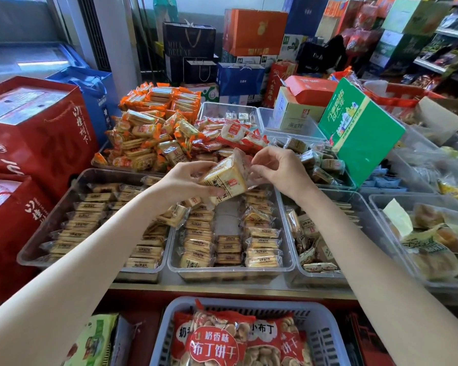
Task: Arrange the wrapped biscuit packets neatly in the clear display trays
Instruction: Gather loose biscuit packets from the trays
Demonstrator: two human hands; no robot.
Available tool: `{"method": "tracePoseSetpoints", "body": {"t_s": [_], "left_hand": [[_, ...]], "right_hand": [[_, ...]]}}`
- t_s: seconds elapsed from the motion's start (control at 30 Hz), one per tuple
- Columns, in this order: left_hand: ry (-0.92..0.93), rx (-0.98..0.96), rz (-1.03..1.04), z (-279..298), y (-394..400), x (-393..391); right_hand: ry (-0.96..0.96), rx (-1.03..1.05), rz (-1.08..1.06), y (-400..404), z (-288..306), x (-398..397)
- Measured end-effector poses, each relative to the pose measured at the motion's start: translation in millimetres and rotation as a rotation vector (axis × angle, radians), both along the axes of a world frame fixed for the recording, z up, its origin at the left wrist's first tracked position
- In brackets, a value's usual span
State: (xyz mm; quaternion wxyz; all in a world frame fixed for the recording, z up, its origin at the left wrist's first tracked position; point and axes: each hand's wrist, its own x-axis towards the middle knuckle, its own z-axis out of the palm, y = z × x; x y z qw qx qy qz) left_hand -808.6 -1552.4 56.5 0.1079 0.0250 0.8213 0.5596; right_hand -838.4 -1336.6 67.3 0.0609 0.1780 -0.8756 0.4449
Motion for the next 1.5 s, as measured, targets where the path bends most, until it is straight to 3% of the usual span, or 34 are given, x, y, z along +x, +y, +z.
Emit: {"method": "tracePoseSetpoints", "body": {"t_s": [0.3,0.5,0.57,0.73,1.0,1.13,1.3,1.37,1.5], "left_hand": [[0.108,-0.275,0.020,-0.2,4.6,-6.5],[0.130,-0.294,0.034,1.7,6.0,-7.7],[0.100,-0.264,0.031,-0.2,5.7,-7.2],[0.053,-0.162,0.055,-6.1,-3.5,-7.4],[0.061,-0.121,0.090,-8.5,-2.7,-13.6],[0.069,-0.328,0.089,-24.2,-7.7,-19.1],[0.135,-0.725,-0.039,-42.7,-0.1,-27.6],[0.177,-0.802,-0.086,-46.9,10.9,-35.6],[0.235,-0.852,-0.122,-60.6,25.9,-56.6]], "right_hand": [[-0.011,-0.048,0.070,-15.6,0.3,4.7],[-0.206,-0.462,0.039,-13.8,-3.5,8.8],[-0.234,-0.506,0.024,-10.4,-7.3,8.8],[-0.358,-0.083,0.131,2.5,-10.9,8.0],[-0.304,-0.224,-0.062,-11.7,-16.5,5.0],[-0.106,0.124,-0.096,-10.9,-26.3,-0.9],[-0.154,0.481,0.234,-28.4,-34.6,-16.8],[-0.146,0.569,0.294,-42.7,-50.1,-28.7],[-0.149,0.680,0.209,-52.7,-86.9,-58.2]]}}
